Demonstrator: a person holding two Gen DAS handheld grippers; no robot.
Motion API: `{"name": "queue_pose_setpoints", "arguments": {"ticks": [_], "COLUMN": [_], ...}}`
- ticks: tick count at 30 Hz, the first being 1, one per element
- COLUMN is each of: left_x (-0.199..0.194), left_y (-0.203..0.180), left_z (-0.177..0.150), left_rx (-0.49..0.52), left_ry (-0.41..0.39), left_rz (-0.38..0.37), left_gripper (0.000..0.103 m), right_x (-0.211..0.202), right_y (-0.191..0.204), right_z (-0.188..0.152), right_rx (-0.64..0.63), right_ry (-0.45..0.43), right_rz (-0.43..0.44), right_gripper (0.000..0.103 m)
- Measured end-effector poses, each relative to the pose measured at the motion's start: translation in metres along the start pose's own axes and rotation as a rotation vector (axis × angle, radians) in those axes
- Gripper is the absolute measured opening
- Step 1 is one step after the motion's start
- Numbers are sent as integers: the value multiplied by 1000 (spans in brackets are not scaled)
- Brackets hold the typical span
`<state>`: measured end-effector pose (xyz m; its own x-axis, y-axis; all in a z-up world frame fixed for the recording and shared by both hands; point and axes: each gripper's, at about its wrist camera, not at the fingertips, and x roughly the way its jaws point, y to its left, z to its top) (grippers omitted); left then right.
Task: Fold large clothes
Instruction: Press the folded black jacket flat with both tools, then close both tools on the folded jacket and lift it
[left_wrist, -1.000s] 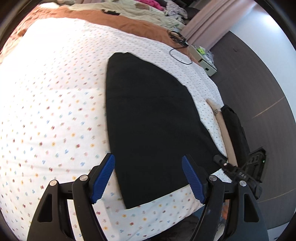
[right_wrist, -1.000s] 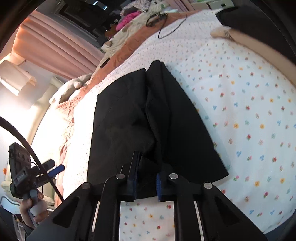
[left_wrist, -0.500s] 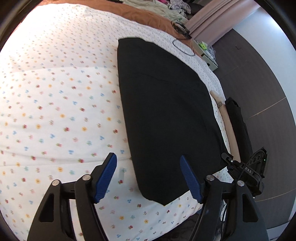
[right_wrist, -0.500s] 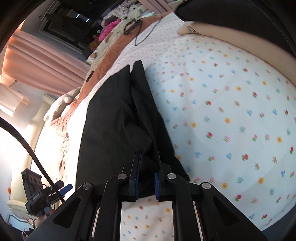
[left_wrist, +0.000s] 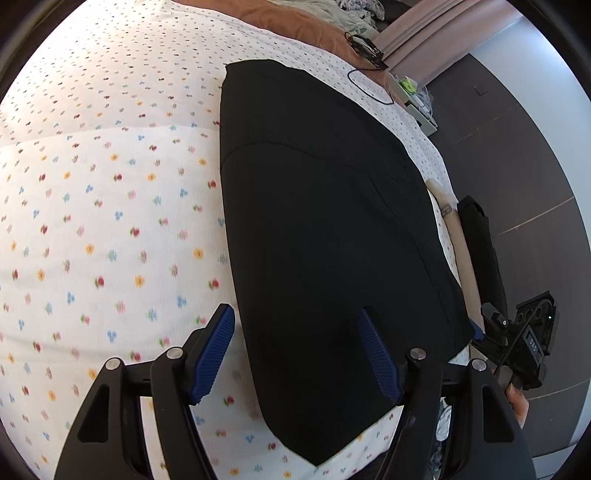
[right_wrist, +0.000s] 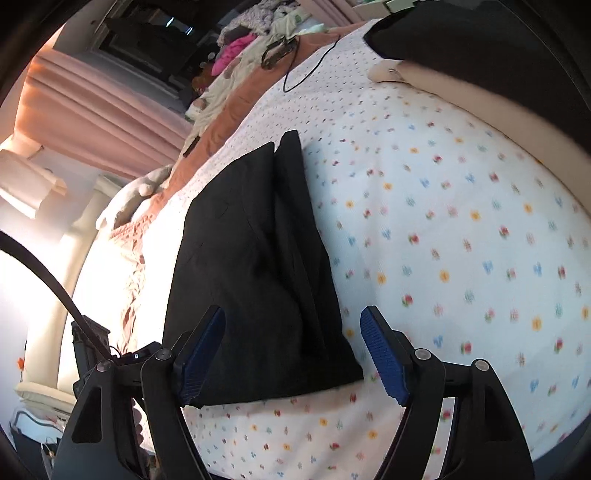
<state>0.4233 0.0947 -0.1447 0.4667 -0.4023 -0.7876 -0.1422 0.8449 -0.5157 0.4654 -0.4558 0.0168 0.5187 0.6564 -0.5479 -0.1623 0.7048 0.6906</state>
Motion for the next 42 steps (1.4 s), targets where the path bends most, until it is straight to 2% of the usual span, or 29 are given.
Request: {"name": "queue_pose_setpoints", "arguments": {"ticks": [11,14,19,23,32,35,37,39,42], "left_x": [25,35,45,53,70,75,75,73,68], "left_y": [17,18,21,23,25,28,28,24,14], "left_z": [46,59,79,94,121,127,128,127,126], "left_rx": [-16,-12,-15,-10,-16,-42,-54,-40,-15], "left_ry": [-15,-17,-21,-23,-28,-35,-39,-46,-59], "left_rz": [11,8,20,28,62,61,66,81,106], "left_gripper": [70,61,61,61,61,60,57,53,41], "right_x": [77,100,134,155,202,220,224,229,219], "right_y": [1,-2,-5,1,5,12,13,15,29], "right_z": [58,72,92,107,132,136,138,139,137], "right_rx": [-59,-70,-54,-83,-67,-81,-85,-90,-161], "right_ry": [188,235,285,312,332,347,353,365,334], "right_rz": [46,62,133,144,210,205,192,191,162], "right_gripper": [74,74,74,74,72,65,53,33,20]}}
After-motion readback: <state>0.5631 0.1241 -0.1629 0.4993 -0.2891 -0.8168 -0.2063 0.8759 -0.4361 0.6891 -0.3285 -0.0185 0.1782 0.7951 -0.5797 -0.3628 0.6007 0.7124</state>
